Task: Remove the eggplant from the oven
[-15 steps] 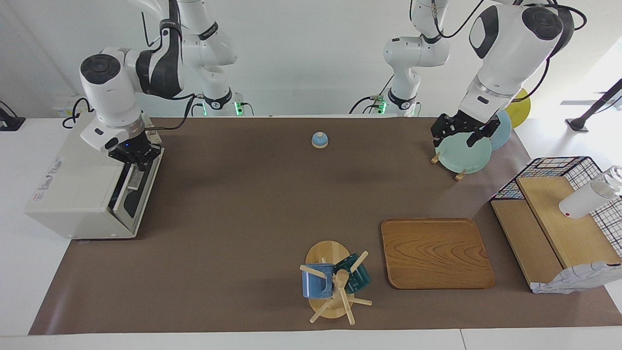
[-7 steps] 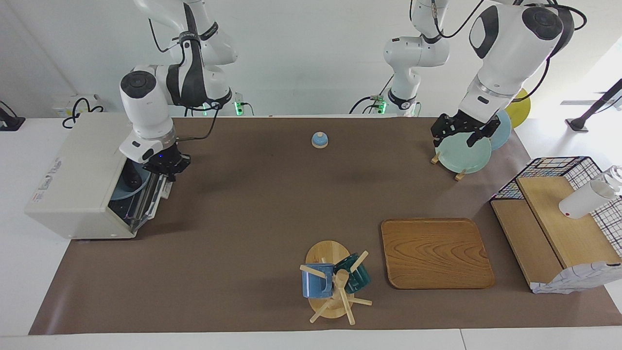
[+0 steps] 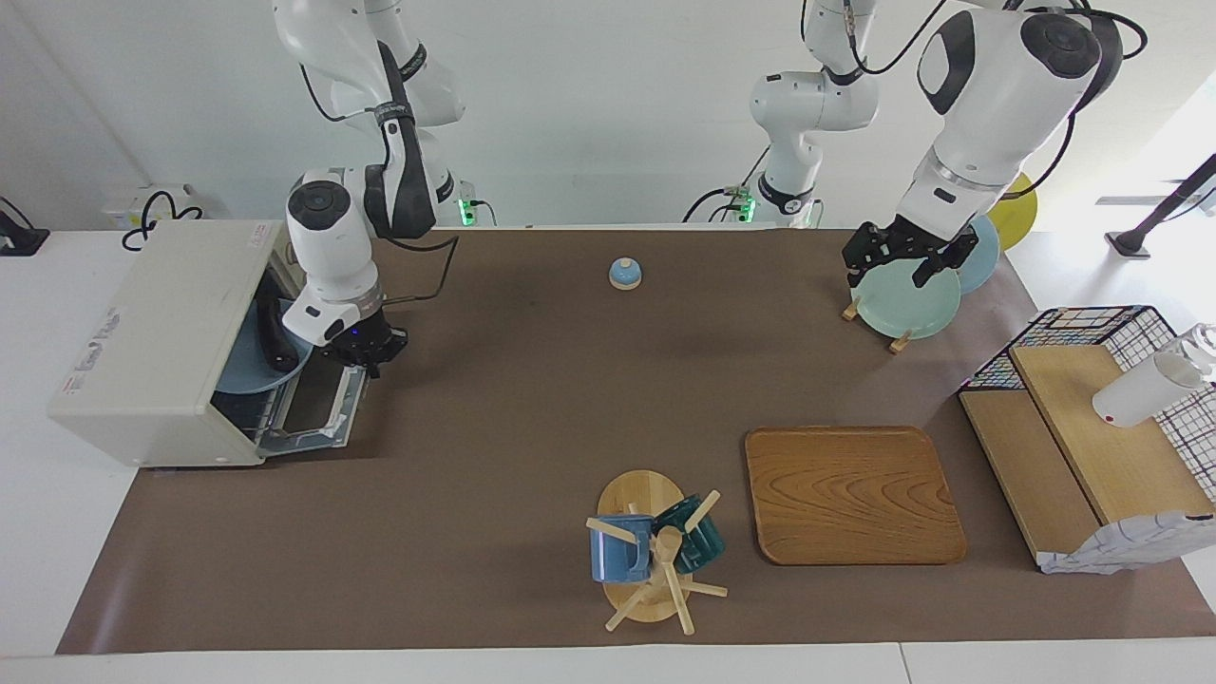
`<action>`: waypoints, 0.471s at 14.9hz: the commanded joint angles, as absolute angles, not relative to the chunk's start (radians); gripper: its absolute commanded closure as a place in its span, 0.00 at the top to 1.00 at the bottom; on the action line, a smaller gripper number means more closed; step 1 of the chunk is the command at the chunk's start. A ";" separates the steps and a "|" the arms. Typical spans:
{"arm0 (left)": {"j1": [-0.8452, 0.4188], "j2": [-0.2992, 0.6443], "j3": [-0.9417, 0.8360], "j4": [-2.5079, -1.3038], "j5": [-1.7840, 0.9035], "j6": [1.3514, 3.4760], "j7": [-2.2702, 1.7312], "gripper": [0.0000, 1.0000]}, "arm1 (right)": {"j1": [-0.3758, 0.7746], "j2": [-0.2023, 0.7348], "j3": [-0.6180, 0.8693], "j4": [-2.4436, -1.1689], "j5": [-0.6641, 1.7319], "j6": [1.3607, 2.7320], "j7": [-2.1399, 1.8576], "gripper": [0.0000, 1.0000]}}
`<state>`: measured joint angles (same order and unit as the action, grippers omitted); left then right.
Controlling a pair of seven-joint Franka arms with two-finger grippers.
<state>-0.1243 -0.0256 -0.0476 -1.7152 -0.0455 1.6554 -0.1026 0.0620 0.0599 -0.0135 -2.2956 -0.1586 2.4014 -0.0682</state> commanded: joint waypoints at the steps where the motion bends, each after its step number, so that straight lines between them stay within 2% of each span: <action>1: -0.114 -0.046 -0.055 -1.732 -0.026 1.667 -0.101 1.00 | -0.002 0.101 -0.052 -2.295 -0.216 2.441 -0.080 0.00; 7: -0.114 -0.046 -0.055 -1.732 -0.026 1.667 -0.107 1.00 | 0.017 0.123 -0.049 -2.309 -0.216 2.448 -0.035 0.00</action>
<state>-0.1243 -0.0256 -0.0476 -1.7152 -0.0455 1.6554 -0.1026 0.0621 0.1113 -0.0126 -2.2978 -0.1591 2.4402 -0.0316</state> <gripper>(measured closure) 0.000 0.991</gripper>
